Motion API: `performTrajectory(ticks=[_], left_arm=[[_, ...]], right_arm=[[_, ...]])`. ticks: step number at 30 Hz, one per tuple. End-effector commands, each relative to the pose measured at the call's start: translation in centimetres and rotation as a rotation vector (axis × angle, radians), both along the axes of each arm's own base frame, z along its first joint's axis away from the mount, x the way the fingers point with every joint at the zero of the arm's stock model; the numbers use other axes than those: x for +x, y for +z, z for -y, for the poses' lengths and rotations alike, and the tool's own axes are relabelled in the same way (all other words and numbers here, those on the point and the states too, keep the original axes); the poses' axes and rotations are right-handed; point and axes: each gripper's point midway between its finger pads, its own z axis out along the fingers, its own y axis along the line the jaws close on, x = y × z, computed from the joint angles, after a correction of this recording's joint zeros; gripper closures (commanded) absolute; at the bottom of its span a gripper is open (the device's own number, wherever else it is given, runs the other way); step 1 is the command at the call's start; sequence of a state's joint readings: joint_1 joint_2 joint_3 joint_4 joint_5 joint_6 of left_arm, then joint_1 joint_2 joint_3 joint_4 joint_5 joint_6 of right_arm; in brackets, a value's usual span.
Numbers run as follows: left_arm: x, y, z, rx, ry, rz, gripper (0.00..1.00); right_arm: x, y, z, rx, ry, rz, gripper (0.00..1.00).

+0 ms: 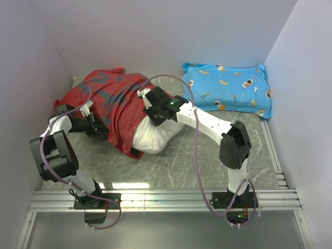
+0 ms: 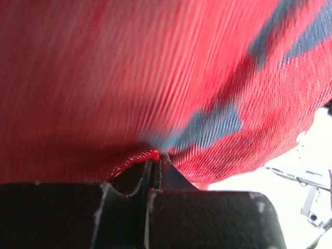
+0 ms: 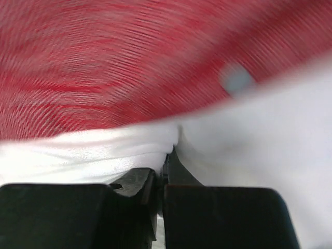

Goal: Put the pillow into the pillowcase

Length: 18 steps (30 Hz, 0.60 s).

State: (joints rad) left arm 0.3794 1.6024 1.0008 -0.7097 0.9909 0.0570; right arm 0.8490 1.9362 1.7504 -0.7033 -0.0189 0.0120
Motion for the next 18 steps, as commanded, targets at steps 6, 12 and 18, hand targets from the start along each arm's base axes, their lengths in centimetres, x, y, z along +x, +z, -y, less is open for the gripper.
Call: performTrajectory(ticks=[6,12,18], left_arm=[[5.2,4.6,-1.7,0.009,0.050,0.073,0.78],[7.9,11.1,-4.8,0.290,-0.057,0.373,0.47],[7.1,18.9,-4.3,0.689,-0.017,0.698,0.22]], right_arm=[[-0.1,3.7,-6.7,0.316,0.027,-0.063,1.00],[-2.8,8.8,-2.2,0.416,0.130,-0.150,0.53],[0.8,12.6,9.0,0.549,-0.156,-0.161,0.15]])
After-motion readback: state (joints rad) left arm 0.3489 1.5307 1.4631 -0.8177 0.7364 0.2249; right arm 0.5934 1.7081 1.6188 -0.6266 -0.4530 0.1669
